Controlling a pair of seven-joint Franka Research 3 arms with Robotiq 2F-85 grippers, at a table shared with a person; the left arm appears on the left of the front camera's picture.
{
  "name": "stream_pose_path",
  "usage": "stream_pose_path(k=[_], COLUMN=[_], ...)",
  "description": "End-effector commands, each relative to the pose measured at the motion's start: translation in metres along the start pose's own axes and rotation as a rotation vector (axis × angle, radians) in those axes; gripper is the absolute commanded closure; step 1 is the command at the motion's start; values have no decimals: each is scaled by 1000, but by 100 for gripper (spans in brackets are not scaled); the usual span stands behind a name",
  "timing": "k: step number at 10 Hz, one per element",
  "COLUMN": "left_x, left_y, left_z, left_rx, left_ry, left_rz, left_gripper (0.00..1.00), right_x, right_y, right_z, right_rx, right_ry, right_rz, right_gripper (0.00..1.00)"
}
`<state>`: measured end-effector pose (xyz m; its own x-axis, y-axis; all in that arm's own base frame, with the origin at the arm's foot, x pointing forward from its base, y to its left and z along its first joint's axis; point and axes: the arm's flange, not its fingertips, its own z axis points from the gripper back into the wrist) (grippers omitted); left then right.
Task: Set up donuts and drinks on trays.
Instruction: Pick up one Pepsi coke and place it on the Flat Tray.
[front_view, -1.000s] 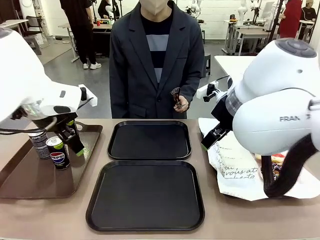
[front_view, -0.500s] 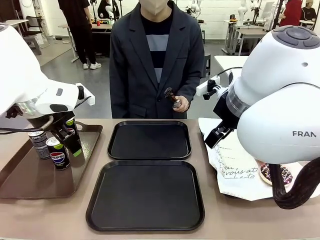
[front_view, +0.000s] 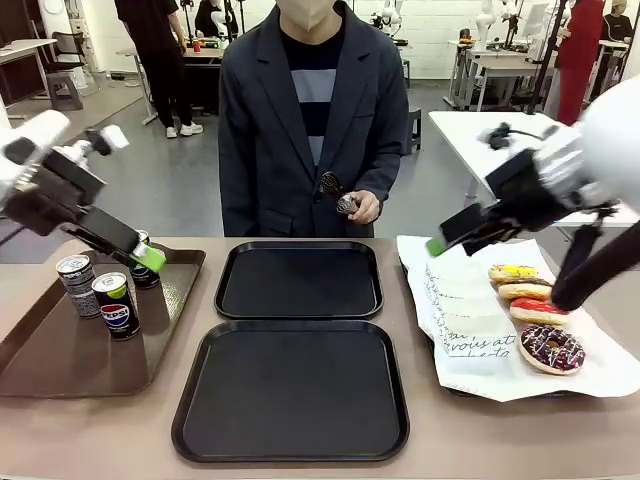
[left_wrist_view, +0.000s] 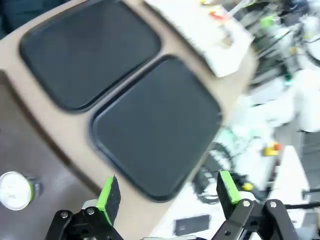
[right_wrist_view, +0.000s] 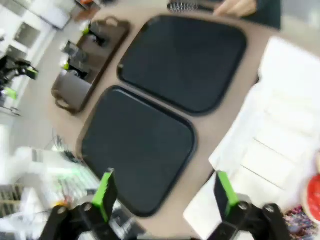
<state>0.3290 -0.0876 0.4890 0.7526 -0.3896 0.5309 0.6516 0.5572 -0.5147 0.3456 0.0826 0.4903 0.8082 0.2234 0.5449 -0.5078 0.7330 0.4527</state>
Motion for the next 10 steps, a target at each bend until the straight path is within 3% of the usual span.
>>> stream_pose_path(k=[1, 4, 7, 10], left_x=[-11, -48, -77, -109], left_y=[30, 76, 112, 131], left_z=[30, 68, 90, 111], left_rx=[-411, -514, -517, -507], left_ry=[-143, -247, -246, -296], left_rz=[284, 413, 530, 596], left_gripper=[0, 0, 0, 0], right_x=[-48, -85, -111, -130], right_y=[-49, -125, -167, -185], right_z=[31, 70, 76, 96], right_rx=[318, 480, 490, 470], right_ry=[-191, -318, -204, -254], right_rz=[-253, -417, -534, -604], right_gripper=[0, 0, 0, 0])
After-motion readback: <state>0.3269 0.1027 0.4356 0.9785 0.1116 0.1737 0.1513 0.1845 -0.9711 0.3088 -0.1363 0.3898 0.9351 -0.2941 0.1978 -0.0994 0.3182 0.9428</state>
